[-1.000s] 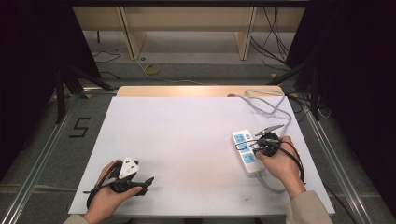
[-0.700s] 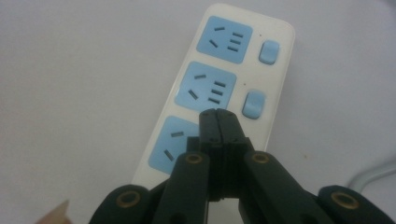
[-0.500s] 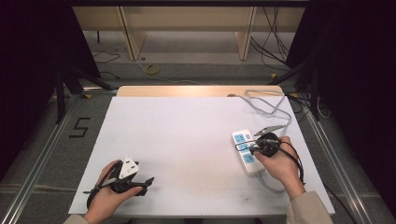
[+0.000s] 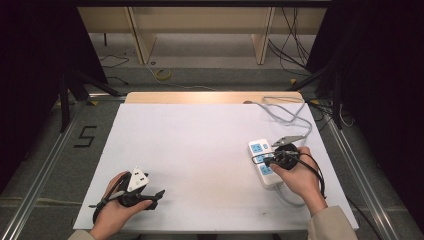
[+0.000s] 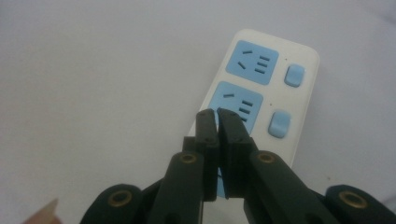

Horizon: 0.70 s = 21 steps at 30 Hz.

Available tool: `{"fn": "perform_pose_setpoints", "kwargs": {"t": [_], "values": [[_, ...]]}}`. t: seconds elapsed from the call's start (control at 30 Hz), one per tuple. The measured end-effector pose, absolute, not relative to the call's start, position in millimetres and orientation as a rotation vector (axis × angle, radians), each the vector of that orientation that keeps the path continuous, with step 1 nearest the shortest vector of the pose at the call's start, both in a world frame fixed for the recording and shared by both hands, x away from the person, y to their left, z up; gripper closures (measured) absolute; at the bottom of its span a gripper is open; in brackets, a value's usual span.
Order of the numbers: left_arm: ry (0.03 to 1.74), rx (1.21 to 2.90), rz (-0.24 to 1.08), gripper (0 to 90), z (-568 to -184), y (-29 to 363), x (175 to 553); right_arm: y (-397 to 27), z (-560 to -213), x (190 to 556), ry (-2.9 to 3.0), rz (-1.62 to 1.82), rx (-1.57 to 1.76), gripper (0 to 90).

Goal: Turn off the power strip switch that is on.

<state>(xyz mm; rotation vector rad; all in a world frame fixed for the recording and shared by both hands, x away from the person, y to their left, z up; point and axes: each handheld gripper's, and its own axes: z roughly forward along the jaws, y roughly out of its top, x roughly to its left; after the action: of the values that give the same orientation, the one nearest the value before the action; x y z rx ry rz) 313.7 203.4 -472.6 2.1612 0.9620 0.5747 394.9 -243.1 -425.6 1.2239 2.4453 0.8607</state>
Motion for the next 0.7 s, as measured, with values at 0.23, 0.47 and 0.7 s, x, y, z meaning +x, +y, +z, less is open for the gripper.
{"fn": "perform_pose_setpoints", "kwargs": {"t": [0.23, 0.47, 0.7], "values": [[0.963, 2.161, 0.575, 20.9, -473, 203, 314, -241, -426, 390, 2.445, 0.901, 1.172, 83.9], [0.962, 2.162, 0.574, 20.9, -473, 203, 314, -240, -425, 383, 2.460, 0.969, 1.144, 79.4], [0.967, 2.160, 0.574, 20.9, -473, 203, 313, -234, -423, 375, 2.498, 1.050, 1.030, 69.9]]}}
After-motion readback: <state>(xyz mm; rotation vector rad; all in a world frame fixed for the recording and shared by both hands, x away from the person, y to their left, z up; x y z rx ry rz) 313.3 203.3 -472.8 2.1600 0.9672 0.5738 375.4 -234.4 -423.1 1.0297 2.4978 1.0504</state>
